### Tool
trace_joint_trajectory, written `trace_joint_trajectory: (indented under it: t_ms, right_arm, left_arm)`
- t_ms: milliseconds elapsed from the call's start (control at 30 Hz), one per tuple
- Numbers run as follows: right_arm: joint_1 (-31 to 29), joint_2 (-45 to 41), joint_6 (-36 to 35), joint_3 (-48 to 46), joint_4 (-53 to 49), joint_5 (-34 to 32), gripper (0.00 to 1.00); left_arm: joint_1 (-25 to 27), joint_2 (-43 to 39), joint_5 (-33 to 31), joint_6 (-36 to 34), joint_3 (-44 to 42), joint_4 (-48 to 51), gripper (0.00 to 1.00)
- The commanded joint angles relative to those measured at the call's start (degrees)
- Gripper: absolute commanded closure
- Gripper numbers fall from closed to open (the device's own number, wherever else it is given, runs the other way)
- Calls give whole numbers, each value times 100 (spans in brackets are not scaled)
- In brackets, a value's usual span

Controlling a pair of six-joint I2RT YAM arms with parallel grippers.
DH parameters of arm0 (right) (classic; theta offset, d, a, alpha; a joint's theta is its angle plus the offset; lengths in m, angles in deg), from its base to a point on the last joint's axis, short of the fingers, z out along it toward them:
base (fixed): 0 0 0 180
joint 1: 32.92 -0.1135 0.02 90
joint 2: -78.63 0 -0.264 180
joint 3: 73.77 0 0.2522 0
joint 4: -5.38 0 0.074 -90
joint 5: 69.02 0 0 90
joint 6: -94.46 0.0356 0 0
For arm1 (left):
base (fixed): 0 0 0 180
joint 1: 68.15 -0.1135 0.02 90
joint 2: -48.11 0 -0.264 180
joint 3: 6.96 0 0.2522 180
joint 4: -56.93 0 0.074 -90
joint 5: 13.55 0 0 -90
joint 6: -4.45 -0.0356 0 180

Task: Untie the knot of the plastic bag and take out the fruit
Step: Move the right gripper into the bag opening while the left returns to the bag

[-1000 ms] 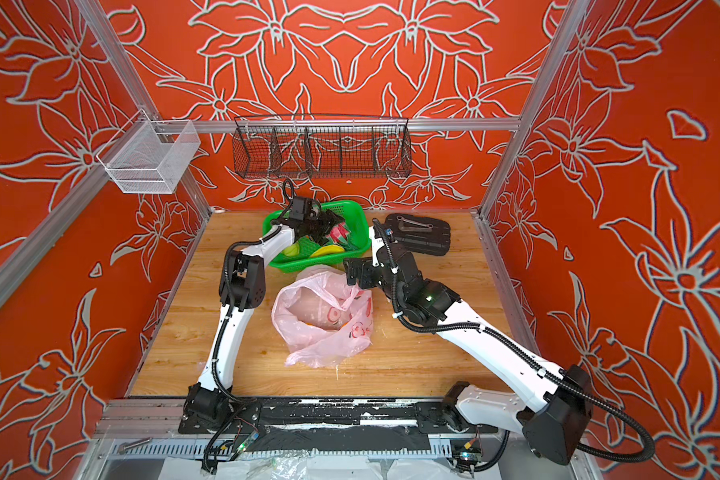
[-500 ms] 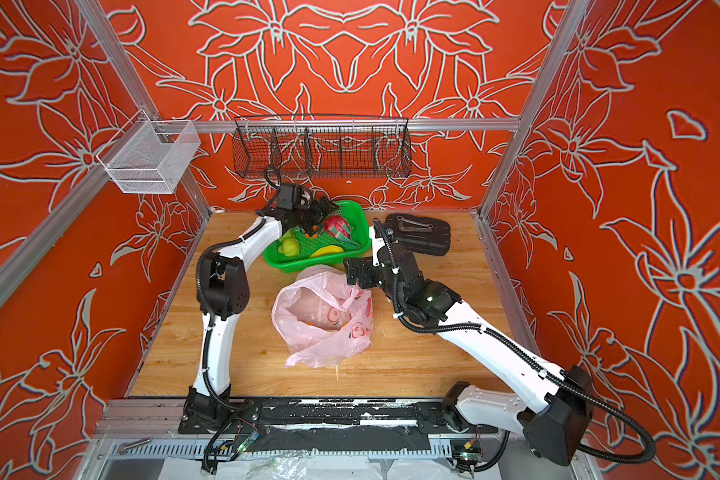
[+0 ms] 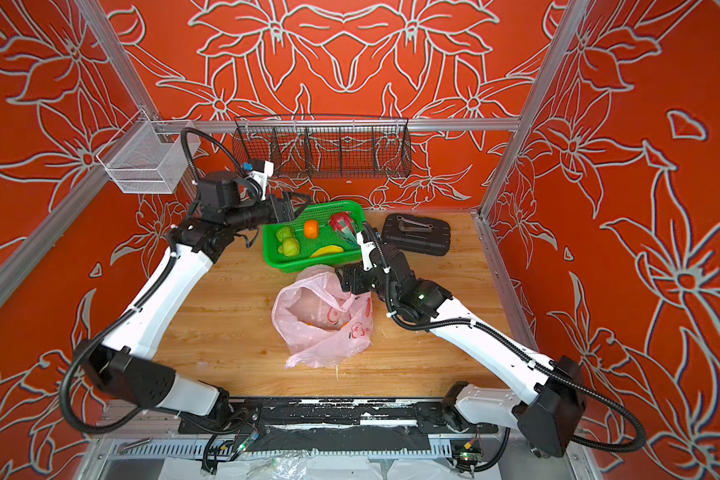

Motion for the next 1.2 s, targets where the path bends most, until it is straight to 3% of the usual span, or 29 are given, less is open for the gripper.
trace_joint_trajectory:
  t_ms: [0, 133, 200, 333, 433, 533, 600, 667, 733, 800, 933, 1167]
  right_arm:
    - [-75, -62, 179, -207, 184, 134, 20]
    - [-78, -193, 123, -548, 318, -8, 19]
    - [-72, -238, -43, -592, 149, -160, 17]
    - [-76, -433, -303, -715, 30, -343, 14]
    - [-73, -590, -264, -844, 60, -486, 14]
    - [-73, -630, -252, -828, -3, -513, 14]
    - [-74, -596, -256, -796, -31, -414, 15]
    - [-88, -553, -276, -795, -2, -317, 16]
    - [-179, -524, -465, -794, 127, -113, 19]
    - [-430, -484, -820, -829, 406, -3, 23]
    - [-858, -83, -1428, -786, 881, 443, 31]
    - [-1142, 1180, -1063, -977, 926, 954, 37]
  left_arm:
    - [42, -563, 661, -2230, -912, 583, 2]
    - [177, -1159, 969, -4203, -1911, 963, 3]
    - [236, -989, 811, -4509, -1881, 1357, 3]
    - [254, 21, 788, -4324, -1249, 2158, 3]
    - [423, 724, 1028, -4242, -998, 2492, 3]
    - [596, 1197, 870, -4035, -890, 2616, 6]
    - [618, 1321, 943, -3898, -916, 2513, 18]
    - [640, 1369, 915, -3812, -915, 2433, 44]
    - [643, 1345, 830, -3619, -888, 2312, 78]
    - [641, 1285, 851, -3254, -904, 2017, 98]
    - [641, 1117, 765, -2136, -1028, 1225, 100]
    - [637, 839, -364, -508, -1326, 176, 100]
